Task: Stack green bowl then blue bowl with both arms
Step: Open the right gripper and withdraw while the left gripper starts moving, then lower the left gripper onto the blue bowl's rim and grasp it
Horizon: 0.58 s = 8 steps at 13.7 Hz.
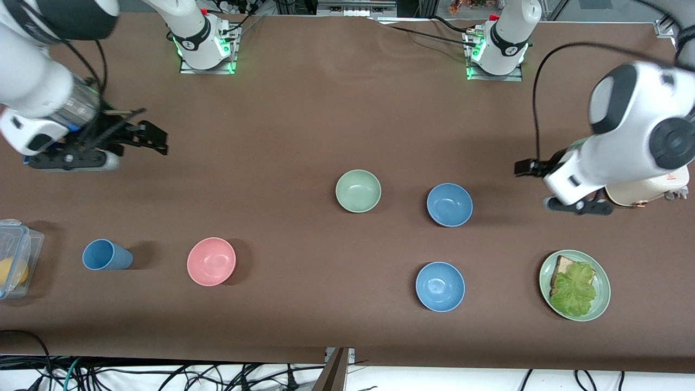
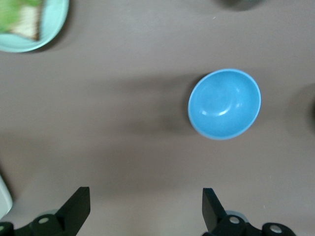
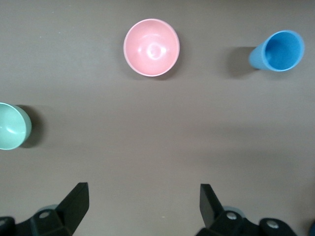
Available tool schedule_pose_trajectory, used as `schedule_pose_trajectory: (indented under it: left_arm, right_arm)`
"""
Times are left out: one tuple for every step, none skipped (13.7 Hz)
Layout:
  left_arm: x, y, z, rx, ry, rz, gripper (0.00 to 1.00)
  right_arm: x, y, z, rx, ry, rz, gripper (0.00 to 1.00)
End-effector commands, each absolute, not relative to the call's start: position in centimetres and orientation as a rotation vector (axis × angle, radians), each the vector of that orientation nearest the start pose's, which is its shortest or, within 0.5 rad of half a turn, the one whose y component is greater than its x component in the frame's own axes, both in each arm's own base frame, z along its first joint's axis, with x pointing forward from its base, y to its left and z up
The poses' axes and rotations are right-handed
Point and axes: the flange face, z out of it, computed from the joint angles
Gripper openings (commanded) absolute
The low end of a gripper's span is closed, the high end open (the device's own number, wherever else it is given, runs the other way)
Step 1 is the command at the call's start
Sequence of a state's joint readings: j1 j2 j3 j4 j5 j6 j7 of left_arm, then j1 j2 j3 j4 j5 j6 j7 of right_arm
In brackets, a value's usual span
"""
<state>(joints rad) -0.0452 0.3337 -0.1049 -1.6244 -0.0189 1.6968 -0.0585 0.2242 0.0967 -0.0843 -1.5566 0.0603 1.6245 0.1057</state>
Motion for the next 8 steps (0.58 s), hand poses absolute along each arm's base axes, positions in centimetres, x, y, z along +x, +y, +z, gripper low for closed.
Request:
schedule_pose_trajectory:
  left_arm:
    - [64.2, -10.7, 35.4, -3.17, 0.148, 0.424, 1.0]
    - [64.6, -11.7, 32.8, -3.193, 0.153, 0.419, 1.0]
    - [64.8, -12.8, 31.0, -3.205, 0.163, 0.407, 1.0]
    - [64.5, -14.2, 29.0, -3.2, 0.191, 0.416, 1.0]
    - [63.8, -14.9, 27.0, -3.194, 0.204, 0.433, 1.0]
    - [62.7, -14.8, 25.1, -3.192, 0.203, 0.433, 1.0]
    - [61.3, -15.3, 23.6, -3.195, 0.215, 0.417, 1.0]
    - [60.1, -16.5, 22.2, -3.21, 0.242, 0.372, 1.0]
  right_arm:
    - [56.4, 6.8, 58.8, -3.076, -0.083, 0.106, 0.99]
    - [56.4, 6.1, 59.0, -3.077, -0.077, 0.105, 0.99]
    - [56.5, 5.2, 59.0, -3.075, -0.114, 0.102, 0.99]
    - [56.6, 4.0, 59.0, -3.074, -0.126, 0.101, 0.99]
    - [56.5, 3.2, 59.1, -3.073, -0.132, 0.111, 0.99]
    - [56.6, 2.6, 59.4, -3.074, -0.131, 0.115, 0.99]
    - [56.7, 2.6, 60.4, -3.077, -0.13, 0.085, 0.99]
    - [56.9, 2.5, 61.2, -3.083, -0.131, 0.056, 0.99]
